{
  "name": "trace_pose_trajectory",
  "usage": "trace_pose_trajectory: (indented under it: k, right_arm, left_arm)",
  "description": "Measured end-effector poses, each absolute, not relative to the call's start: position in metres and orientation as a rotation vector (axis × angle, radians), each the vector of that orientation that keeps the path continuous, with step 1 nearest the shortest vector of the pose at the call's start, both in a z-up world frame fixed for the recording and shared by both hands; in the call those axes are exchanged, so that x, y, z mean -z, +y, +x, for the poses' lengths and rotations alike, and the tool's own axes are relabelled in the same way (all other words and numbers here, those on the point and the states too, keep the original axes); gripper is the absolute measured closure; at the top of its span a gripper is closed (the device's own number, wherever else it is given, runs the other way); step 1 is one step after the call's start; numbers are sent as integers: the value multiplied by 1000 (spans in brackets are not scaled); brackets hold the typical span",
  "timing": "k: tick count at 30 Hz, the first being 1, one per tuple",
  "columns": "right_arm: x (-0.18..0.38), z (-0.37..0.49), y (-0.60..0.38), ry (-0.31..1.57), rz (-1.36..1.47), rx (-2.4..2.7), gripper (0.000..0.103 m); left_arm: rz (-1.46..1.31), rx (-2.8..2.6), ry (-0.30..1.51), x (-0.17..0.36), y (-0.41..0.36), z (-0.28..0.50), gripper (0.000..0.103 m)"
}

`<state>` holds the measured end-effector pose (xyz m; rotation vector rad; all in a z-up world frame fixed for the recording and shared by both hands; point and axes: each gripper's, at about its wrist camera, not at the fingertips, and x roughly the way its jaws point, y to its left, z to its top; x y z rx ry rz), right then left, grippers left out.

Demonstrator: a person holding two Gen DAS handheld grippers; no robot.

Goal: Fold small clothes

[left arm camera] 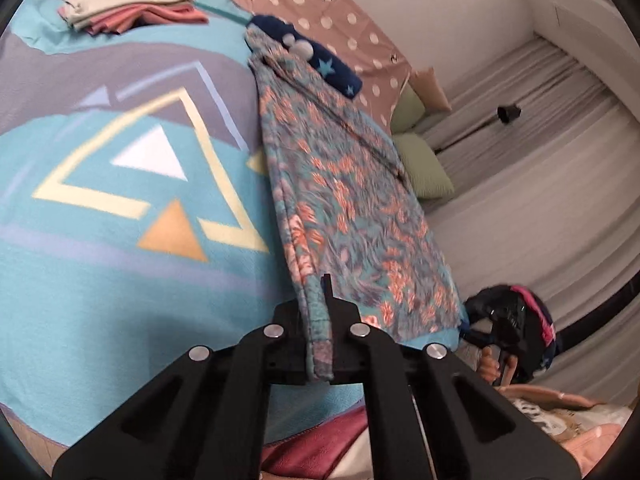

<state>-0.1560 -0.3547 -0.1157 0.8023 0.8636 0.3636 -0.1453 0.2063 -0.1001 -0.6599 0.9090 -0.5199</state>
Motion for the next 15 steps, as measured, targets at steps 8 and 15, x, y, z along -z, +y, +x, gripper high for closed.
trace_pose_trajectory:
  k: [8, 15]
  right_arm:
    - [118, -141, -345, 921, 751, -429, 21]
    - [110, -121, -311, 917, 567, -406, 44]
  left_arm:
    - [-698, 495, 938, 114, 212, -136, 87]
    - [-699, 494, 919, 115, 209, -128, 94]
